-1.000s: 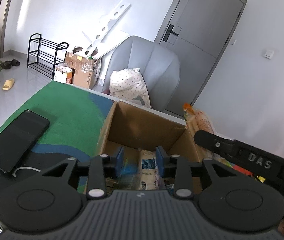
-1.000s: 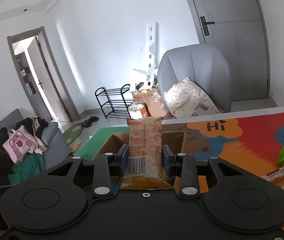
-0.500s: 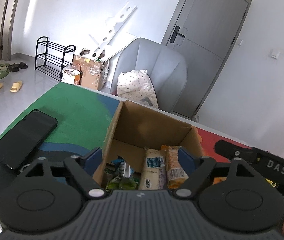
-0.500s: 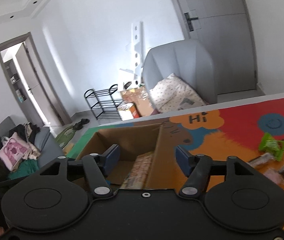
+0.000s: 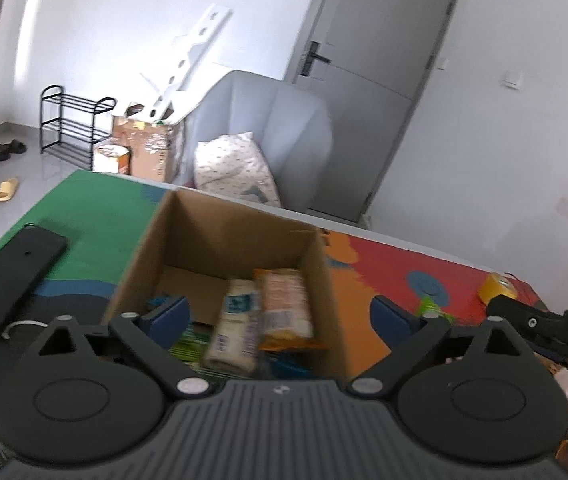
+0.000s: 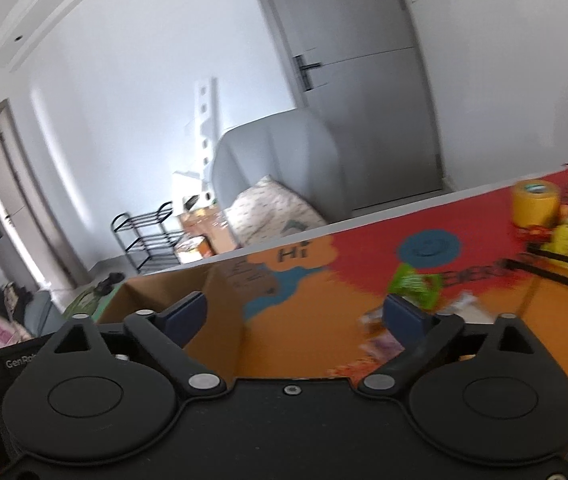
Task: Organize snacks
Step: 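Move both tools back to the snack pile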
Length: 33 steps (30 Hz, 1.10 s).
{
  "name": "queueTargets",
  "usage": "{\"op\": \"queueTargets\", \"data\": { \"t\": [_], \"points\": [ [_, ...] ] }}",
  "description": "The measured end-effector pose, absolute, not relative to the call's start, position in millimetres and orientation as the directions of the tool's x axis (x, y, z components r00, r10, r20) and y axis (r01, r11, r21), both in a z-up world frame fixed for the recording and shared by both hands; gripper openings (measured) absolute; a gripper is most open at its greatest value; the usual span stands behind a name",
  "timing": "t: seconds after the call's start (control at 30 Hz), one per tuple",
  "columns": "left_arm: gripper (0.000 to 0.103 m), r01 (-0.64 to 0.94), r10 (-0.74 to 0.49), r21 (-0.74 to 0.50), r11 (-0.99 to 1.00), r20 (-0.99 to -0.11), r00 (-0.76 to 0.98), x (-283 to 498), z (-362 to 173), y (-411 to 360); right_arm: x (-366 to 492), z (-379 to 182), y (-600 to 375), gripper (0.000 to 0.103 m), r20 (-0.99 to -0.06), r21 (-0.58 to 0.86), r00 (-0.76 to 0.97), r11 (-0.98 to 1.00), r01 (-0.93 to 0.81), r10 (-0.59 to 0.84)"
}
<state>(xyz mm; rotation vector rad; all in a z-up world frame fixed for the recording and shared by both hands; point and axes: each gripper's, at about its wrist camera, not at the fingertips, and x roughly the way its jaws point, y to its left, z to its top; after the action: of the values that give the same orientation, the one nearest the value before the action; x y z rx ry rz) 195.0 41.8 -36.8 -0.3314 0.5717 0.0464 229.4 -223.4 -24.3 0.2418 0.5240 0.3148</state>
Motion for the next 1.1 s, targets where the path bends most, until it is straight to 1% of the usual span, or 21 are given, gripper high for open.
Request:
{"op": "queueTargets", "data": {
  "t": [0.07, 0.5, 0.7, 1.0, 1.1],
  "points": [
    [0.100, -0.108, -0.069, -0.289, 0.951, -0.538, 0.840, 196, -36, 30, 226, -24, -235, 0.103, -0.449, 0.305, 0.831, 0.931, -0.202, 0.328],
    [0.102, 0.094, -0.233, -0.272, 0.958, -0.539, 0.810, 198, -47, -57, 189, -40, -321, 0.103, -0.469, 0.298, 0.870, 0.955, -0.006, 0.152],
    [0.102, 0.130, -0.273, -0.283, 0.950, -0.554, 0.787, 202, -59, -87, 175, -50, -356, 0.103, -0.481, 0.304, 0.871, 0.950, 0.065, 0.094],
    [0.102, 0.133, -0.276, -0.278, 0.951, -0.578, 0.768, 207, -67, -109, 179, -64, -378, 0.103, -0.496, 0.330, 0.861, 0.942, 0.064, 0.116],
    [0.101, 0.137, -0.270, -0.262, 0.955, -0.583, 0.766, 210, -71, -115, 184, -70, -379, 0.100, -0.502, 0.340, 0.853, 0.939, 0.044, 0.141]
  ]
}}
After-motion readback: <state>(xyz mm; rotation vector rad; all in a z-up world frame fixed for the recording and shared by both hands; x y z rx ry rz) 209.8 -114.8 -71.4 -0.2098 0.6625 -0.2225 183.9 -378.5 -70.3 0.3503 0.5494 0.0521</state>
